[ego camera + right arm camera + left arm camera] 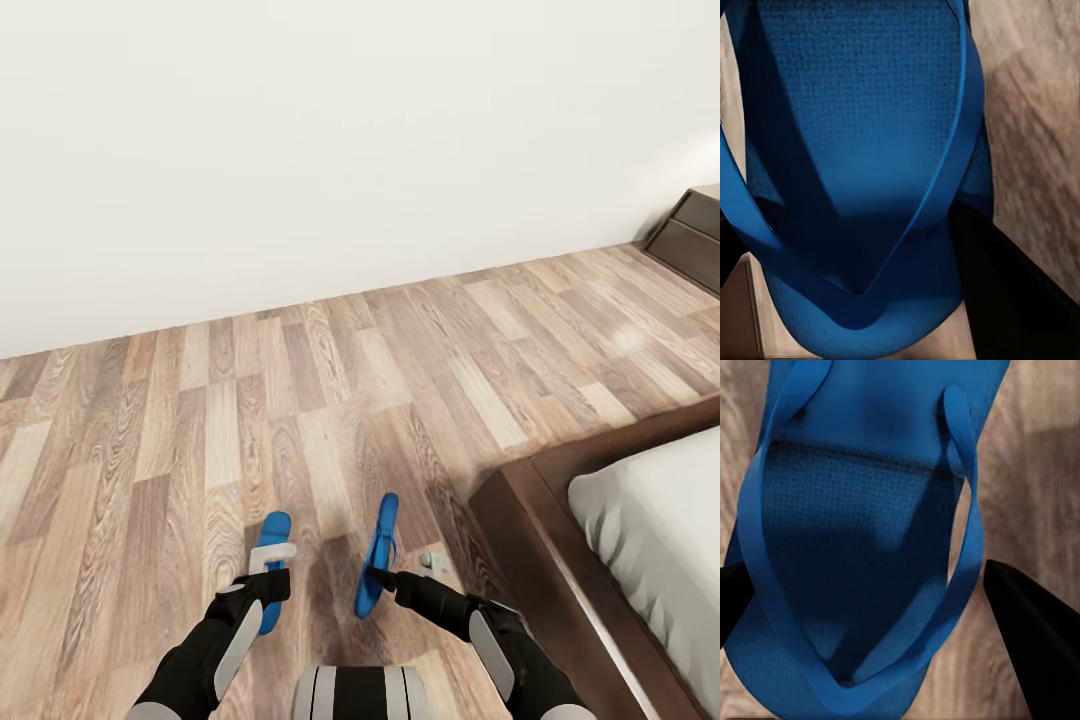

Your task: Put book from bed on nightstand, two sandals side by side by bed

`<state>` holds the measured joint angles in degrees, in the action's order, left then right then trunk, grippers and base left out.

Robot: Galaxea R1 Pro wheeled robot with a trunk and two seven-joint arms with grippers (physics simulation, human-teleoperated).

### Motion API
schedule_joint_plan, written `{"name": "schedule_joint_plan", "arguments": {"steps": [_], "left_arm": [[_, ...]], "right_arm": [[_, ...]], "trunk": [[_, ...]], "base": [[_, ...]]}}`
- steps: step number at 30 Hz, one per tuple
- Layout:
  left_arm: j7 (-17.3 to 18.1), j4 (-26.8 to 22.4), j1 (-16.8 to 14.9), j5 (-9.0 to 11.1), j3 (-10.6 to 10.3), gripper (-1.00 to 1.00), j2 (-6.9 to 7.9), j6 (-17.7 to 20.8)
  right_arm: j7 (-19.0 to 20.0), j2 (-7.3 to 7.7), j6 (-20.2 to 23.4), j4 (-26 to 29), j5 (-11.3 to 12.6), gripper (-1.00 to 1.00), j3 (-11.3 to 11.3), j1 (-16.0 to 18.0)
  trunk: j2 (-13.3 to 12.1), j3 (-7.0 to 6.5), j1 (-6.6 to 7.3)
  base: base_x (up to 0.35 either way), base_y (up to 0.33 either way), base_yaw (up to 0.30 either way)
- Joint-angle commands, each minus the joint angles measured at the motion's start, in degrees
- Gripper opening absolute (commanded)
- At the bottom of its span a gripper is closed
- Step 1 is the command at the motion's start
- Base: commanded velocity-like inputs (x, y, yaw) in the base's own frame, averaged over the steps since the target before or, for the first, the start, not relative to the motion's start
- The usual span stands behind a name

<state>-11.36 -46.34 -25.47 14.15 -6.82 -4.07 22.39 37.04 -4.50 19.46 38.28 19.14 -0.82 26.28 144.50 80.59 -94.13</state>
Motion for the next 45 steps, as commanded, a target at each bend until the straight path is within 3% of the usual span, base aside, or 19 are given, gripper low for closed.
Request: {"name": "schedule_joint_plan", "arguments": {"steps": [1,32,35,37,39,40,42,45], "left_arm": [[-0.51,-0.06,-0.04,0.61,-0.21,-1.0,0.03,0.2],[-0.33,0.01,-0.07,0.69,-0.16,-1.0,0.09,0.34],[0.89,0.02,-0.05,0.75,-0.13,-1.0,0.13,0.3],[4.81,0.02,-0.04,0.74,-0.03,-1.0,0.25,0.29],[11.01,0.02,-0.05,0.75,0.2,-1.0,0.6,0.31],[16.17,0.05,-0.04,0.77,0.27,-1.0,1.31,0.34],[22.16,0.19,-0.03,0.79,0.35,-1.0,2.82,0.32],[27.48,0.86,0.01,0.85,0.67,-1.0,4.57,0.17]], "right_arm": [[0.05,0.01,0.54,0.03,0.46,-1.0,-0.09,-0.01],[0.03,0.02,0.5,-0.04,0.46,-1.0,-0.12,-0.01],[0.02,0.02,0.5,-0.03,0.46,-1.0,-0.16,0.0],[-0.01,0.02,0.5,0.0,0.46,-1.0,-0.24,0.0],[-0.03,0.02,0.5,-0.09,0.45,-1.0,-0.33,0.0],[-0.03,0.02,0.5,-0.27,0.41,-1.0,-0.51,0.0],[-0.04,0.17,0.5,-0.52,0.39,-1.0,-0.67,0.0],[0.0,0.4,0.44,-0.82,0.38,-1.0,-0.72,0.0]], "trunk": [[0.0,-0.19,0.03],[-0.42,-7.06,0.83],[-0.46,-7.72,0.91],[-0.48,-8.17,0.96],[-0.51,-8.61,1.01],[-0.52,-8.83,1.04],[-0.55,-9.27,1.09],[-0.59,-9.94,1.17]], "base": [[0.0,0.0,0.292],[0.0,0.0,0.292],[0.0,0.0,0.269],[0.0,0.0,0.231],[0.0,0.0,0.129],[0.0,0.0,0.051],[0.0,0.0,0.027],[0.0,0.0,0.009]]}}
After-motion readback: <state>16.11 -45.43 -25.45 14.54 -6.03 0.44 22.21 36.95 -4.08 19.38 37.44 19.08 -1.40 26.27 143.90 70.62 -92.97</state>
